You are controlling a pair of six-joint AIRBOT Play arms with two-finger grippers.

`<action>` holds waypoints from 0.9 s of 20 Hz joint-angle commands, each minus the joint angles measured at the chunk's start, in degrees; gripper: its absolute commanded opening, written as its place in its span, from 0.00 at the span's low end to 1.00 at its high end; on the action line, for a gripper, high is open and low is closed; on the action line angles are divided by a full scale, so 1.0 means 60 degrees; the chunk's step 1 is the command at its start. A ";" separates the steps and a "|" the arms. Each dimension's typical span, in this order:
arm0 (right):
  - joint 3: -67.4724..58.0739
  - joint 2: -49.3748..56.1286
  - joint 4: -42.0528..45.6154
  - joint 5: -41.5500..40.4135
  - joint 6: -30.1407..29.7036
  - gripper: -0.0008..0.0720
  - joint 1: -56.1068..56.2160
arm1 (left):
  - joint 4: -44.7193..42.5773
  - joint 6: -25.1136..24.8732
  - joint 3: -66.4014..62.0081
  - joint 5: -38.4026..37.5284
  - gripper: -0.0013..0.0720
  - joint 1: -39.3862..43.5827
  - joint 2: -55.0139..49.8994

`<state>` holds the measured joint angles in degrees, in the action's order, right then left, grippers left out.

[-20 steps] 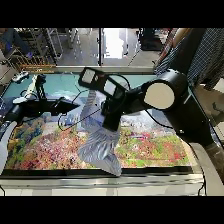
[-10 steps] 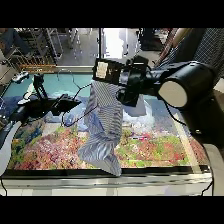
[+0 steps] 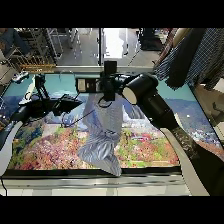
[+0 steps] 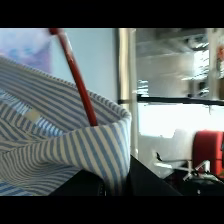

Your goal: Fold the clothes and pants, and hang the long-sleeved shirts on hangers.

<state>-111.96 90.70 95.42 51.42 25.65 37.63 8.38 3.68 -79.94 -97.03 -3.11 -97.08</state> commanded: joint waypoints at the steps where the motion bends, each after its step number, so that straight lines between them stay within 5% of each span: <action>1: 0.0000 0.0149 -0.1086 0.0076 0.0029 0.05 0.0109 | -0.0033 -0.0004 -0.0007 0.0874 0.23 -0.0004 0.0000; 3: 0.0000 0.0047 -0.0973 0.0871 0.0044 0.05 0.0109 | 0.0004 0.0597 -0.0044 0.1949 1.00 -0.0178 0.0015; 6: 0.0000 -0.0018 -0.0368 0.2299 0.0106 0.05 0.0095 | -0.0295 0.1155 -0.0357 0.2306 1.00 -0.0787 0.0029; 8: 0.0000 -0.0018 -0.0379 0.2659 0.0175 0.05 0.0018 | -0.1140 0.2299 -0.0940 0.2317 1.00 -0.1242 0.0029; 14: -0.0004 -0.0047 0.0412 0.2739 0.2907 0.04 -0.0732 | -0.4776 0.7723 -0.2863 0.2331 0.98 -0.2747 0.0120; 18: -0.0007 -0.0255 0.0976 0.2357 0.4492 0.05 -0.1133 | -0.7686 1.0142 -0.2703 0.2065 0.98 -0.2328 0.0364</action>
<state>-111.96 90.00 98.24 66.89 44.25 32.47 -24.10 50.13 -95.81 -83.77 -18.00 -95.46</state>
